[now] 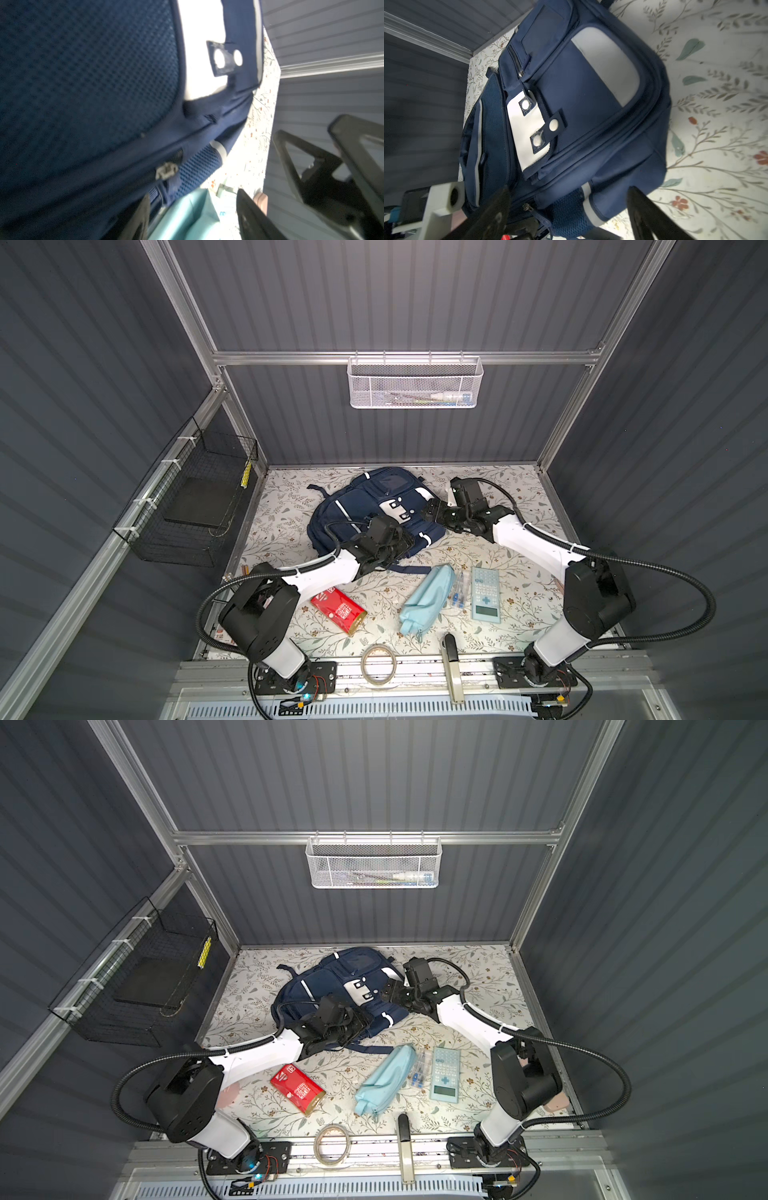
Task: Pack books, pencil case, and school supplies into a backpack
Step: Unzip the student bag at the center of the table.
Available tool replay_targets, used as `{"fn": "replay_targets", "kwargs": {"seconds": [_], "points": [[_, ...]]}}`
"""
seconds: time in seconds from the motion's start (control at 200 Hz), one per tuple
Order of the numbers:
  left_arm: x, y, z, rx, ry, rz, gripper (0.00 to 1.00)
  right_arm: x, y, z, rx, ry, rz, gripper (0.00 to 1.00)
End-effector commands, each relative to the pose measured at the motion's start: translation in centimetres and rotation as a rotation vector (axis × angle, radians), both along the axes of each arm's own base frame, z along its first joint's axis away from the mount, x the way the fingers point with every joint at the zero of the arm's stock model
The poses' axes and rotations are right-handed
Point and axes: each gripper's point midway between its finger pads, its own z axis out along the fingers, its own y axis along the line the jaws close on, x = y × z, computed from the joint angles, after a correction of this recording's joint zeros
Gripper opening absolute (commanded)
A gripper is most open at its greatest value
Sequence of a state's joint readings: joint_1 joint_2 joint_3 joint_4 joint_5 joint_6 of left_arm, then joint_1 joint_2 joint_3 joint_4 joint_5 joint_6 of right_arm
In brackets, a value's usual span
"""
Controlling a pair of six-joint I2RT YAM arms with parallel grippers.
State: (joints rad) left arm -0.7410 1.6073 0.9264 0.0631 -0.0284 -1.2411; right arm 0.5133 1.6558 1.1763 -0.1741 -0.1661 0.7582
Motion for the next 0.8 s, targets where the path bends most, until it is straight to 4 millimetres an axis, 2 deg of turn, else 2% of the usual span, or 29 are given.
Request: {"fn": "replay_targets", "kwargs": {"seconds": [0.0, 0.1, 0.235, 0.315, 0.475, 0.535, 0.63, 0.705, 0.796], "points": [[1.3, 1.3, 0.0, 0.026, -0.027, 0.106, 0.62, 0.5, 2.0, -0.1, 0.119, 0.041, -0.052, 0.85], [1.4, 2.3, -1.1, 0.092, -0.027, 0.128, 0.59, 1.3, 2.4, -2.1, 0.113, 0.098, -0.079, 0.80], [1.5, 2.5, -1.9, 0.127, -0.024, 0.126, 0.58, 1.0, 2.0, -4.9, 0.102, 0.152, -0.124, 0.76], [1.5, 2.6, -2.3, 0.134, -0.022, 0.126, 0.57, 0.8, 1.6, -6.1, 0.092, 0.171, -0.140, 0.75], [1.5, 2.4, -3.6, 0.149, -0.004, 0.119, 0.57, 1.0, 2.4, -7.9, 0.124, 0.205, -0.139, 0.71], [1.5, 2.3, -4.0, 0.142, 0.007, 0.117, 0.56, 1.3, 2.9, -8.6, 0.140, 0.213, -0.133, 0.58], [1.4, 2.1, -4.1, 0.136, 0.011, 0.112, 0.56, 1.7, 3.3, -9.4, 0.139, 0.221, -0.124, 0.19], [1.3, 2.3, -4.1, 0.137, 0.009, 0.117, 0.55, 1.7, 3.4, -8.9, 0.153, 0.200, -0.125, 0.00], [1.3, 2.4, -4.5, 0.146, 0.012, 0.117, 0.51, 1.4, 3.5, -7.4, 0.171, 0.171, -0.120, 0.00]]}}
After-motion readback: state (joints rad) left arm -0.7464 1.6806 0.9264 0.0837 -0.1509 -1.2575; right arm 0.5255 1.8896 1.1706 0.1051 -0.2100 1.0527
